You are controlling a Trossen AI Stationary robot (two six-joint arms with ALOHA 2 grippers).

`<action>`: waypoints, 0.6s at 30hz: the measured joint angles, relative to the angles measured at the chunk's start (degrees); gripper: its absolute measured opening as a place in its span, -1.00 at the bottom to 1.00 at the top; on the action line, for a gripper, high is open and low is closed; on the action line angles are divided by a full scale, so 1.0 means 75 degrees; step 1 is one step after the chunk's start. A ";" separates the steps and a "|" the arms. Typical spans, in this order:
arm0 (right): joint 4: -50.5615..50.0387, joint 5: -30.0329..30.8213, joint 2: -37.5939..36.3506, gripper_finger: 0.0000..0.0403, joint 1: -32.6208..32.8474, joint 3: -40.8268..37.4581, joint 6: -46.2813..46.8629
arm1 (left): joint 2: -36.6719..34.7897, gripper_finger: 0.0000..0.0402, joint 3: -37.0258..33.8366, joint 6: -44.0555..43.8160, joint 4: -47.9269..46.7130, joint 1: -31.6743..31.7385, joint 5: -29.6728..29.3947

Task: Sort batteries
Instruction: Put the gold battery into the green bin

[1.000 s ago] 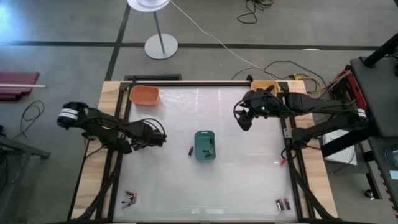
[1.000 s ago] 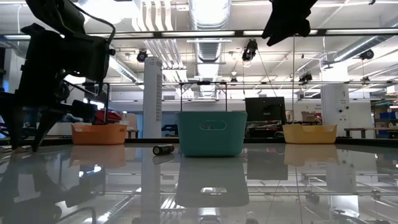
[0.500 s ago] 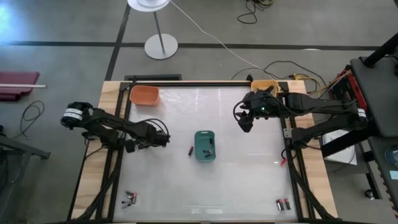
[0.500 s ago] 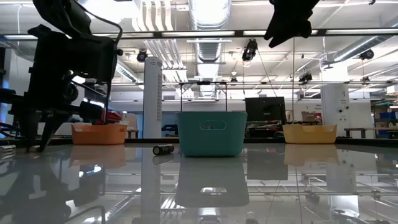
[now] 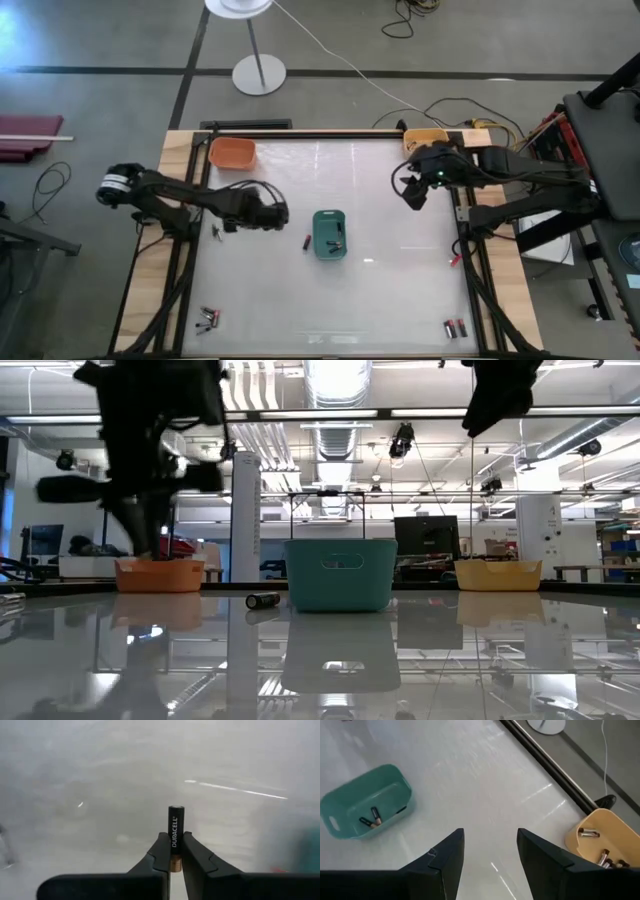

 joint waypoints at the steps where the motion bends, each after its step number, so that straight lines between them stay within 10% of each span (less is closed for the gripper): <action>1: -0.0010 0.0000 -0.0052 -0.13 0.0000 0.0000 0.0021 | 0.0027 -0.97 0.0245 0.0246 0.0024 -0.0006 -0.0172; 18: -0.0222 0.0003 -0.0495 -0.30 0.0004 -0.0038 -0.0410 | 0.3353 -0.98 0.5679 0.6067 -0.0010 -0.0138 -0.0649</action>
